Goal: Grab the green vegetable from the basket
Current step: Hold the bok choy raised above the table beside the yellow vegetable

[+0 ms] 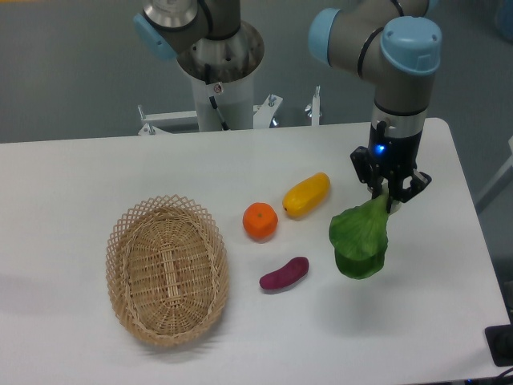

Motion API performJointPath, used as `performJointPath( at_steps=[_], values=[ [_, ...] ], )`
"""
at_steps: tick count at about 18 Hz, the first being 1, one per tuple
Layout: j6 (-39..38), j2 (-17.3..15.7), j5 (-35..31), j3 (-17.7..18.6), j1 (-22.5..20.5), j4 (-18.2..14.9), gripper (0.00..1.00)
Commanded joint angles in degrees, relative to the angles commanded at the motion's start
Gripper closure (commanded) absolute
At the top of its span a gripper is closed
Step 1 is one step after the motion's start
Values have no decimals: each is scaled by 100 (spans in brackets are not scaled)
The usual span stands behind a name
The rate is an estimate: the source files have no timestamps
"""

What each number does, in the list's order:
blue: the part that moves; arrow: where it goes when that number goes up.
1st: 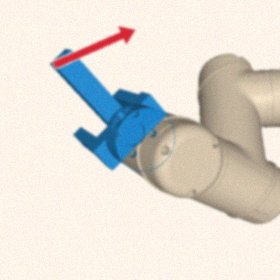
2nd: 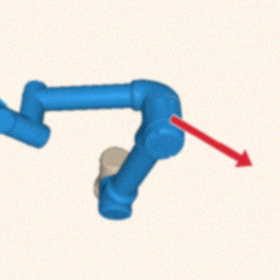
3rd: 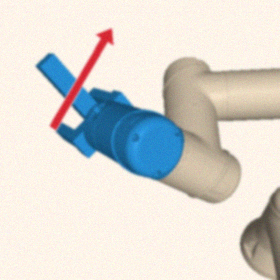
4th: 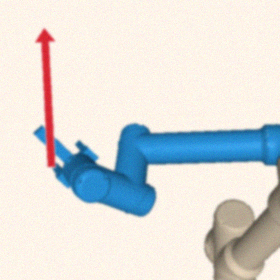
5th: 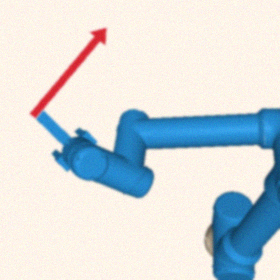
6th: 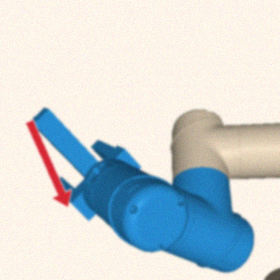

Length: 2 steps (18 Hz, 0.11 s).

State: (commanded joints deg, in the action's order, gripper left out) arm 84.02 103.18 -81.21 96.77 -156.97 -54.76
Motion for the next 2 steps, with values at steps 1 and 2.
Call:
performJointPath(
  at_steps=[1, 2],
  values=[
    [0, 0, 0, 0, 0, 0, 66],
    [0, 0, 0, 0, 0, 0, 66]
  ],
)
